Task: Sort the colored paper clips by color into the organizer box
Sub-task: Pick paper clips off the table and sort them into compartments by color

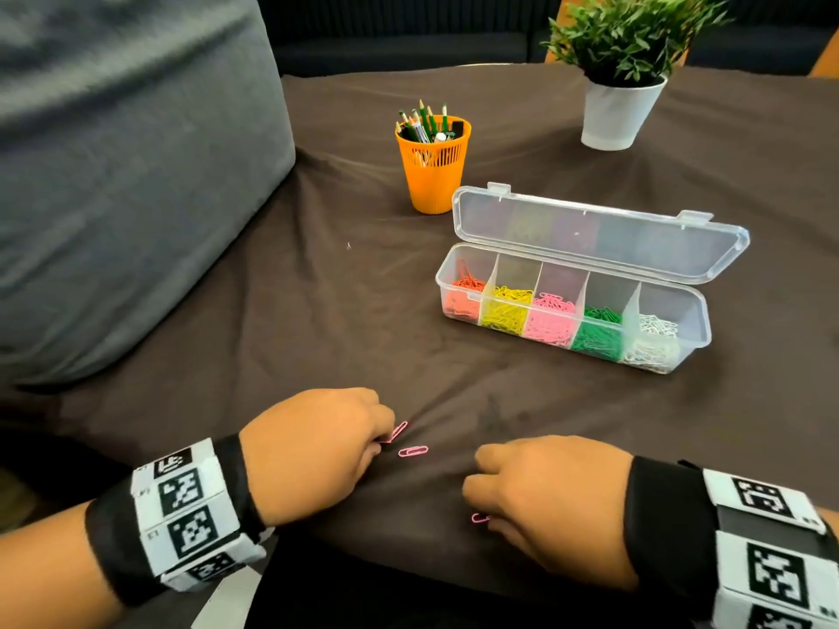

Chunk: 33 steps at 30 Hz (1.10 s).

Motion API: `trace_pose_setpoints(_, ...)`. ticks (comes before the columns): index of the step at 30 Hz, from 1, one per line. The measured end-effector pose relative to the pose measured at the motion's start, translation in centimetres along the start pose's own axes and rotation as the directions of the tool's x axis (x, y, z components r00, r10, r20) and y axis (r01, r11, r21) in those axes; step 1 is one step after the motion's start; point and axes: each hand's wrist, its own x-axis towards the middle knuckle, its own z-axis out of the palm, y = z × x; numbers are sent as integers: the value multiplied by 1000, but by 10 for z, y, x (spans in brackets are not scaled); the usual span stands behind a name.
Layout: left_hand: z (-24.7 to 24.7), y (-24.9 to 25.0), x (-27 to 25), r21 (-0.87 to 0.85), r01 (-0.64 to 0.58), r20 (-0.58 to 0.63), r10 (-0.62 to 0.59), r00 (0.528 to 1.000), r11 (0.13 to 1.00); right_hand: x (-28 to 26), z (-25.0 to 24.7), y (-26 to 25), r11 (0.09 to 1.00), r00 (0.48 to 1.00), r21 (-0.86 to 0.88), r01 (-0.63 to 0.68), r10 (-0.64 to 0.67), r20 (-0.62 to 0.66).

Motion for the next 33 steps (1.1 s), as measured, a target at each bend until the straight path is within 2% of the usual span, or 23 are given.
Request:
trace_pose_setpoints(5,-7,12,-3,-155,29,-42,-36,998,987,0,2,-9,999,1000,-36,-6,6,0)
trace_pose_setpoints(8,-8,16,5,-169,47,-119,-67,991,984,-4,-17,3,995,986,53,-90,97,-133)
trace_pose_setpoints(10,-3,18,11,-125,74,-97,-86,992,989,-6,-36,28,973,930,111,-200,224,-291)
trace_pose_setpoints(12,3,24,14,-62,59,-53,-63,997,996,-6,-56,62,936,815,150,-320,352,-460)
trace_pose_setpoints(14,6,30,13,-31,52,-21,-53,998,998,-4,-72,91,883,726,188,-429,461,-511)
trace_pose_setpoints(15,7,32,11,-27,51,-14,-51,999,998,-1,-76,102,867,714,189,-462,489,-501)
trace_pose_setpoints(19,13,37,6,-18,-4,-30,3,1000,1000,7,-73,123,872,748,197,-448,486,-452)
trace_pose_setpoints(23,12,44,5,37,-7,-12,7,1000,999,-8,-64,127,871,715,297,-391,490,-498)
trace_pose_setpoints(28,-13,42,20,-37,32,68,-30,997,999,-38,-46,130,870,676,337,-361,493,-548)
trace_pose_setpoints(31,-34,40,35,-246,88,194,-39,980,965,-45,-37,136,845,674,366,-389,532,-512)
trace_pose_setpoints(33,-51,42,51,-387,101,209,-20,978,917,-46,-32,138,833,681,380,-402,549,-484)
